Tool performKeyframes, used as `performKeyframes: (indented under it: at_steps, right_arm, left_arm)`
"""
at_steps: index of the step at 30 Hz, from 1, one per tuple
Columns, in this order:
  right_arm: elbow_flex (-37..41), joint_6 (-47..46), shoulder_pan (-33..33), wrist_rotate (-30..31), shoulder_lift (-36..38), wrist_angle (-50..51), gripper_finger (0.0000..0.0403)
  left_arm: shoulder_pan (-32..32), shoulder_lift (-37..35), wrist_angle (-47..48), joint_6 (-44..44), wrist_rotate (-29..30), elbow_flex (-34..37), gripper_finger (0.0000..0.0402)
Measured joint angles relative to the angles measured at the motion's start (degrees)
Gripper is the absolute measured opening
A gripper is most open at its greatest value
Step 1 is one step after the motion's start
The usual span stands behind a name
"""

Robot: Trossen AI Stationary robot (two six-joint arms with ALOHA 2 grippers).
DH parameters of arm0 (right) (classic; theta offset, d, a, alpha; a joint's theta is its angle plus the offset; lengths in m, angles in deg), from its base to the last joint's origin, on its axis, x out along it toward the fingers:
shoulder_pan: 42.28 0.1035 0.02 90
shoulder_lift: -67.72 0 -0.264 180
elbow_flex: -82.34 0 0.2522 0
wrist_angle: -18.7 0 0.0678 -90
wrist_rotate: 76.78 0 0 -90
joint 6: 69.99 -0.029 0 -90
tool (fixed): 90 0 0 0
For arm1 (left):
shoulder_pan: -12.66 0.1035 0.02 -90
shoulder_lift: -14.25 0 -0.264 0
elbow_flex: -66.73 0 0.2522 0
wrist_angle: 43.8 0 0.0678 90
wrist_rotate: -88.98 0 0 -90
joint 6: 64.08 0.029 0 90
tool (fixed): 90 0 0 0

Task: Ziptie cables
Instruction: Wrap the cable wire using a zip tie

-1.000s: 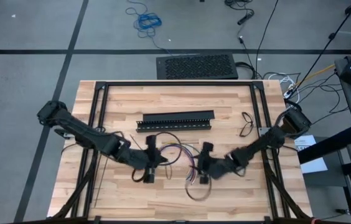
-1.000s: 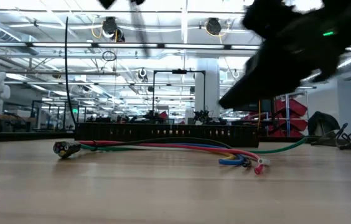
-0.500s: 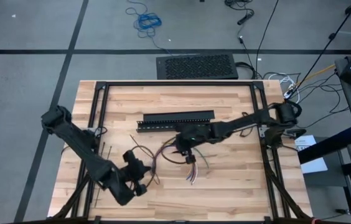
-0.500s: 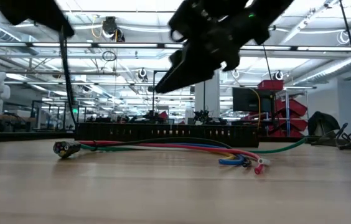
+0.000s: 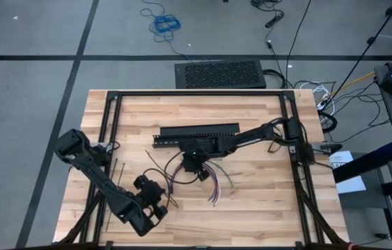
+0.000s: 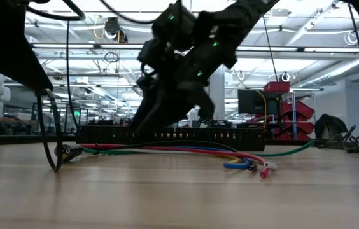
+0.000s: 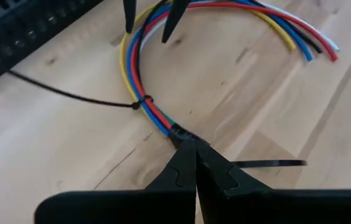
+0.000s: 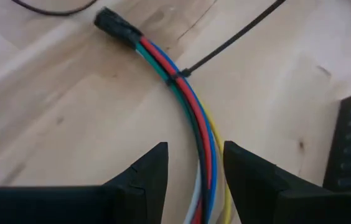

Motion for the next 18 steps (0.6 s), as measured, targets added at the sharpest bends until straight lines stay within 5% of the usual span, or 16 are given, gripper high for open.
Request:
performKeyframes:
  at_steps: [9,18]
  right_arm:
    - [-5.84,4.38,-2.11,-1.89,-6.73,1.36,0.0134]
    - [-6.68,3.28,-4.38,-9.87,-8.82,4.81,0.0014]
  left_arm:
    - [-0.42,0.09,2.58,-5.27,-2.12,0.00,0.0000]
    - [-0.65,0.09,8.27,-10.53,-2.95,-0.02,0.0000]
